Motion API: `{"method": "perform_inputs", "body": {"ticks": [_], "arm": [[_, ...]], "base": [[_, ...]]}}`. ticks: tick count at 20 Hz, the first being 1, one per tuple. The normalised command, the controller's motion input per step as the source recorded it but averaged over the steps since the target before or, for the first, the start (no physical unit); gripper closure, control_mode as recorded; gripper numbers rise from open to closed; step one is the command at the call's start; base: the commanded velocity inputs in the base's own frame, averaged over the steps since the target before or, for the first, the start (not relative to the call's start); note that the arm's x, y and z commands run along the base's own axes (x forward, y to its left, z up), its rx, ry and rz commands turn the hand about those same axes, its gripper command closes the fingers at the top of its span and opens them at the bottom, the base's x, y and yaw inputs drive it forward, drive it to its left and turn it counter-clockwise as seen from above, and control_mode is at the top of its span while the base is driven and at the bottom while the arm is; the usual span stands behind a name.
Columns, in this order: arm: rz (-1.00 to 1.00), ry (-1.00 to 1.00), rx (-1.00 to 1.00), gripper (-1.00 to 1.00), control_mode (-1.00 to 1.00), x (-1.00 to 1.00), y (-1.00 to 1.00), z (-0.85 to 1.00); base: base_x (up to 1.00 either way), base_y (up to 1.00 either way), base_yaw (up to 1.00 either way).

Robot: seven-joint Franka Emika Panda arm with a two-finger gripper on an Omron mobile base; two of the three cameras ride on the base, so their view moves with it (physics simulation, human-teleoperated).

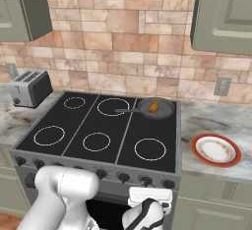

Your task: Pick the croissant and place it on the pan. Then turn on the stove to warm the croissant.

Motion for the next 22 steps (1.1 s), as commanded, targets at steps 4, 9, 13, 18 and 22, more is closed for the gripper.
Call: {"method": "perform_inputs", "body": {"ticks": [4, 9, 13, 18, 22], "arm": [[-0.10, 0.00, 0.00, 1.00, -1.00, 0.00, 0.34, 0.00], [-0.05, 0.01, 0.00, 1.00, -1.00, 0.00, 0.40, 0.00], [0.00, 0.04, 0.00, 1.00, -1.00, 0.23, 0.08, 0.00], [0.00, 0.06, 0.00, 1.00, -1.00, 0.15, 0.00, 0.05], [0.00, 0.01, 0.00, 1.00, -1.00, 0.00, 0.00, 0.05]], "base": [[0.00, 0.00, 0.00], [0.00, 0.00, 0.00], [0.00, 0.00, 0.00], [0.00, 0.00, 0.00], [0.00, 0.00, 0.00]]}}
